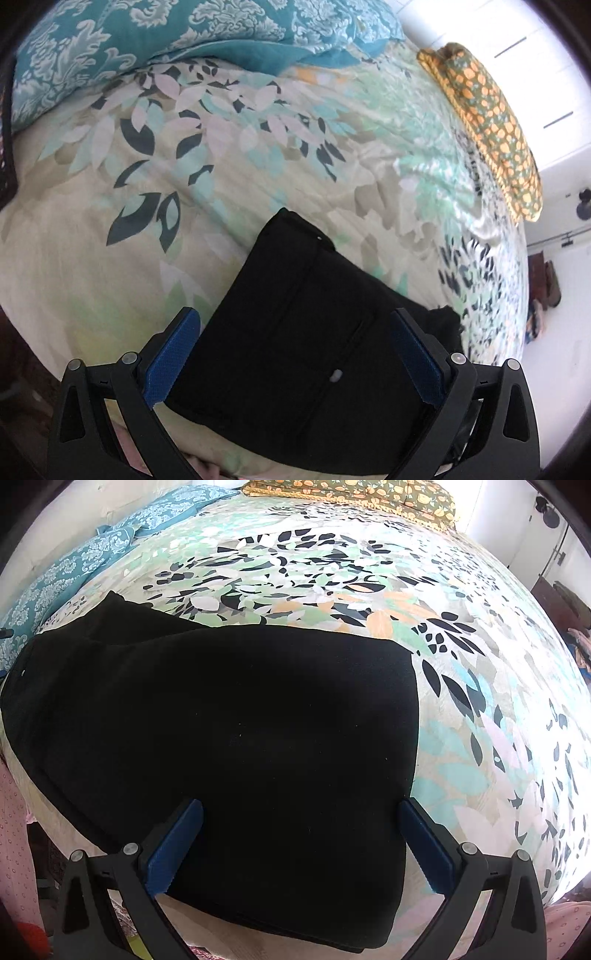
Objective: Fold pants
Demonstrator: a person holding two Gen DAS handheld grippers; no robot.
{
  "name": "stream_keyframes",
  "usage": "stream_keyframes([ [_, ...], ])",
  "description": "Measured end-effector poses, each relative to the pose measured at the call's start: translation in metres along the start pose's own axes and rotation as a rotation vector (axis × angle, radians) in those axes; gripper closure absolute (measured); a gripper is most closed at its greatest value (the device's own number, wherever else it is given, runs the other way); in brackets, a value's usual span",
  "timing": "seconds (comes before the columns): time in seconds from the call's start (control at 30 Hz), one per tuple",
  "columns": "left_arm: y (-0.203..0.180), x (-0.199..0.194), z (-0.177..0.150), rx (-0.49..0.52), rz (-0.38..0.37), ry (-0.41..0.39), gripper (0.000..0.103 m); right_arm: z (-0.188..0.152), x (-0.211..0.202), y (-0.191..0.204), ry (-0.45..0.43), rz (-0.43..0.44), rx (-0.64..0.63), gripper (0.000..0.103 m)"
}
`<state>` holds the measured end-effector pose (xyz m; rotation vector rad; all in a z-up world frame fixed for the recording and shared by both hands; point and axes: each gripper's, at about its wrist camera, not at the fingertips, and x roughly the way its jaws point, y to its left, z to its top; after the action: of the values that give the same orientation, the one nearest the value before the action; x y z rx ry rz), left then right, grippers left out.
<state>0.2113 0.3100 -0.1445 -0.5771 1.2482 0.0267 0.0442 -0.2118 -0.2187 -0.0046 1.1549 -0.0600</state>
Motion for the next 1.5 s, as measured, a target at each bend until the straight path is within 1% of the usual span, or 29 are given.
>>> stream_keyframes([
  [0.03, 0.000, 0.007, 0.000, 0.017, 0.017, 0.017, 0.002, 0.000, 0.000, 0.000, 0.000, 0.000, 0.001, 0.000],
  [0.1, -0.001, 0.022, 0.002, 0.046, 0.082, 0.034, 0.001, 0.000, 0.000, 0.000, -0.002, 0.001, 0.002, 0.000],
  [0.17, 0.003, 0.042, 0.005, 0.044, 0.131, 0.069, 0.001, 0.000, 0.001, 0.000, -0.002, 0.001, 0.002, 0.000],
  [0.2, 0.008, 0.051, 0.005, 0.033, 0.124, 0.099, 0.000, 0.000, 0.001, 0.000, -0.003, 0.002, 0.003, 0.000],
  [0.23, 0.013, 0.065, 0.004, 0.008, 0.094, 0.145, 0.000, 0.000, 0.001, 0.000, -0.003, 0.002, 0.005, 0.000],
  [0.43, 0.012, 0.067, 0.001, 0.044, 0.118, 0.120, 0.000, 0.001, 0.003, -0.001, -0.001, 0.012, 0.019, 0.000],
  [0.5, 0.011, 0.065, -0.001, 0.048, 0.114, 0.136, 0.001, 0.002, 0.003, -0.001, 0.000, 0.018, 0.021, 0.000],
  [0.53, 0.010, 0.063, -0.002, 0.050, 0.099, 0.147, 0.009, 0.002, 0.003, -0.002, -0.001, 0.020, 0.020, 0.000],
  [0.57, 0.008, 0.057, -0.003, 0.045, 0.053, 0.136, 0.036, 0.001, 0.003, -0.002, -0.003, 0.022, 0.019, 0.000],
  [0.6, 0.004, 0.053, -0.004, 0.032, 0.036, 0.134, 0.054, 0.001, 0.003, -0.002, -0.004, 0.024, 0.019, 0.000],
  [0.63, 0.003, 0.044, -0.006, 0.023, 0.044, 0.117, 0.070, 0.001, 0.003, -0.003, -0.006, 0.028, 0.019, 0.000],
  [0.7, -0.001, 0.030, -0.009, 0.023, 0.026, 0.098, 0.081, 0.001, 0.003, -0.004, -0.005, 0.034, 0.019, 0.000],
  [0.73, -0.004, 0.018, -0.012, 0.007, -0.004, 0.083, 0.083, 0.000, 0.003, -0.004, -0.004, 0.037, 0.020, 0.000],
  [0.77, -0.007, 0.009, -0.014, -0.009, -0.032, 0.072, 0.083, 0.000, 0.003, -0.004, -0.003, 0.039, 0.020, 0.000],
  [0.87, -0.031, -0.023, -0.026, -0.044, -0.175, 0.048, 0.085, 0.000, 0.002, -0.004, -0.002, 0.043, 0.021, 0.000],
  [0.93, -0.059, -0.041, -0.041, -0.013, -0.260, 0.047, 0.086, 0.000, 0.003, -0.004, 0.000, 0.044, 0.023, 0.000],
  [0.97, -0.077, -0.045, -0.051, 0.017, -0.281, 0.048, 0.086, 0.001, 0.003, -0.004, 0.001, 0.046, 0.024, 0.000],
  [1.0, -0.087, -0.050, -0.060, 0.040, -0.291, 0.051, 0.086, 0.001, 0.003, -0.004, 0.001, 0.047, 0.025, 0.000],
  [1.07, -0.126, -0.046, -0.082, 0.103, -0.313, 0.064, 0.086, 0.001, 0.004, -0.004, -0.001, 0.050, 0.028, 0.000],
  [1.17, -0.176, -0.024, -0.112, 0.169, -0.327, 0.096, 0.086, 0.000, 0.003, -0.004, -0.007, 0.050, 0.030, 0.000],
  [1.23, -0.204, -0.004, -0.133, 0.230, -0.301, 0.113, 0.086, -0.001, 0.003, -0.004, -0.014, 0.051, 0.033, 0.000],
  [1.27, -0.222, 0.014, -0.146, 0.259, -0.280, 0.133, 0.084, -0.001, 0.003, -0.004, -0.017, 0.051, 0.033, 0.000],
  [1.3, -0.228, 0.024, -0.154, 0.276, -0.269, 0.146, 0.080, -0.002, 0.003, -0.004, -0.019, 0.051, 0.033, 0.000],
  [1.33, -0.243, 0.044, -0.164, 0.310, -0.258, 0.179, 0.078, -0.002, 0.003, -0.004, -0.021, 0.052, 0.034, 0.000],
  [1.37, -0.249, 0.058, -0.170, 0.325, -0.256, 0.217, 0.075, -0.003, 0.002, -0.004, -0.022, 0.052, 0.037, 0.000],
  [1.4, -0.256, 0.070, -0.177, 0.328, -0.259, 0.258, 0.075, -0.003, 0.002, -0.005, -0.023, 0.052, 0.041, 0.000],
  [1.43, -0.259, 0.074, -0.180, 0.320, -0.277, 0.276, 0.074, -0.004, 0.001, -0.006, -0.025, 0.055, 0.048, 0.000],
  [1.47, -0.264, 0.074, -0.182, 0.314, -0.317, 0.287, 0.073, -0.004, 0.001, -0.007, -0.024, 0.056, 0.055, 0.000],
  [1.5, -0.268, 0.067, -0.183, 0.323, -0.369, 0.289, 0.068, -0.005, 0.000, -0.008, -0.024, 0.057, 0.063, 0.000],
])
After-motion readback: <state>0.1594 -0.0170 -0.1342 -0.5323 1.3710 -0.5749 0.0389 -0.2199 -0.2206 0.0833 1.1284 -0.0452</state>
